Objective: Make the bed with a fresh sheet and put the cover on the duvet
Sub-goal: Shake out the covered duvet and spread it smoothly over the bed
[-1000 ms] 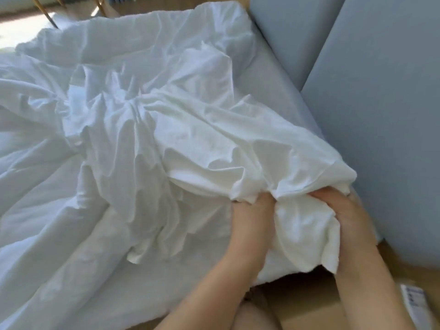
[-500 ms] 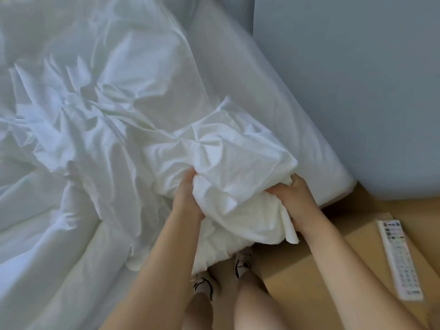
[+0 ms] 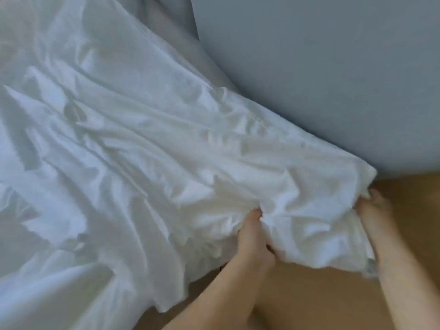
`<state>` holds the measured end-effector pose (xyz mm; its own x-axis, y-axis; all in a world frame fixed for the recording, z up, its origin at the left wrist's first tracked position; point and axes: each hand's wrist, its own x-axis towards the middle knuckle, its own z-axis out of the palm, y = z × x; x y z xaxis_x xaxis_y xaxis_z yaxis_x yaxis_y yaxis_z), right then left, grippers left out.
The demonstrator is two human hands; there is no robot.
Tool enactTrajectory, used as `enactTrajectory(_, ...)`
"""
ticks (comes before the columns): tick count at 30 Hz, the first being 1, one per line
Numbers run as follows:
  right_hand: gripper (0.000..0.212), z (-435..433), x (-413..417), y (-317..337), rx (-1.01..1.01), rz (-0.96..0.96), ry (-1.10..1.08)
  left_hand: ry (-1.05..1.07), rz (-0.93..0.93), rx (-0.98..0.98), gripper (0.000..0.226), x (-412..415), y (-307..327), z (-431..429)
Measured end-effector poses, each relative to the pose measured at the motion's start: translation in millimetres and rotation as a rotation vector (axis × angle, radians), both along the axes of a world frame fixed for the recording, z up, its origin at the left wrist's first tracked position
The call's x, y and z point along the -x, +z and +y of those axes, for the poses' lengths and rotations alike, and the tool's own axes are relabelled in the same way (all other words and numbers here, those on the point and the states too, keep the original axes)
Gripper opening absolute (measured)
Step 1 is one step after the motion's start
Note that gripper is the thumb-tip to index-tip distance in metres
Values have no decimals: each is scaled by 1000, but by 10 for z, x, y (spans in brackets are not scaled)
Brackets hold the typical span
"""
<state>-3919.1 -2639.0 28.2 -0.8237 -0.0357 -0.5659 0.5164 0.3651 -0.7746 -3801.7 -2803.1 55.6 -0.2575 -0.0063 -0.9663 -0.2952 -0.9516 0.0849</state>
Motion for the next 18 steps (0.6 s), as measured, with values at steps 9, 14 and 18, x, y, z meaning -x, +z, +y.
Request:
enactTrajectory(9, 27, -519, -129, -803, -478, -114, 62, -952, -57, -95, 68, -130, -622, -760)
enactTrajectory(14, 36, -830, -48, -650, -473, 132, 129, -1178, 34, 814, 31, 113, -450, -1465)
enactTrajectory(18, 46, -1407, 88, -508, -327, 290, 191, -1585, -10, 1552, 47, 402, -523, -1974)
